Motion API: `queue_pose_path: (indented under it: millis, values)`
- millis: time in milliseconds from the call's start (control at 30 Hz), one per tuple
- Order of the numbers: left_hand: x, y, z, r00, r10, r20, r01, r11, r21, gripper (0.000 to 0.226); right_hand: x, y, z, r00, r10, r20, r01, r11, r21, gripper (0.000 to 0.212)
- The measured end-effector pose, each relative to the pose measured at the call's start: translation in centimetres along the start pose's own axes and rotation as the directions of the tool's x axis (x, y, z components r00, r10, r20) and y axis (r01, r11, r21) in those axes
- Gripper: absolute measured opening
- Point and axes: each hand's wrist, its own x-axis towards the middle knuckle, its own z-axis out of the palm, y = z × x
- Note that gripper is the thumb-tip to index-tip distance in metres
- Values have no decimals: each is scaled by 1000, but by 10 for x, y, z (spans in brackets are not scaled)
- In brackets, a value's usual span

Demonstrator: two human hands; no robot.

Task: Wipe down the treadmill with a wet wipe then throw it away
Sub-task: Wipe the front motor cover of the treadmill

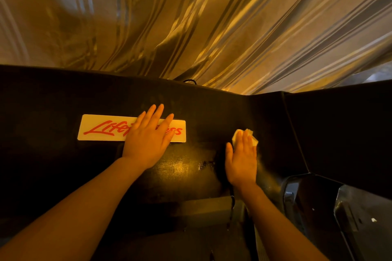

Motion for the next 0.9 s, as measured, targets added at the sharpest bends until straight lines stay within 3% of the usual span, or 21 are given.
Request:
queue_pose_path:
  millis: [100,233,400,600,767,900]
  values:
    - [1,-1,-1,1000,-3,-3,3,1000,-9,60,4,7,0,1000,6,2,-6,1000,26,62]
    - [-7,2,4,999,-25,-25,24,999,-45,57,-1,1,2,1000,-8,5,8,995,97,60]
    - [-29,18,15,994,-81,-71,76,995,-69,55,-28,-9,5,987,-159,28,156,982,109,73]
    - [-42,30,23,988,-65,-138,59,997,-50,54,-59,-15,4,954,-299,3,298,951,85,62]
    - [-43,30,23,995,-69,-72,70,998,10,63,-64,-12,3,918,-394,39,391,918,57,51]
    - [-44,30,23,995,-71,-65,73,997,28,61,-60,-7,6,925,-375,65,371,926,66,52]
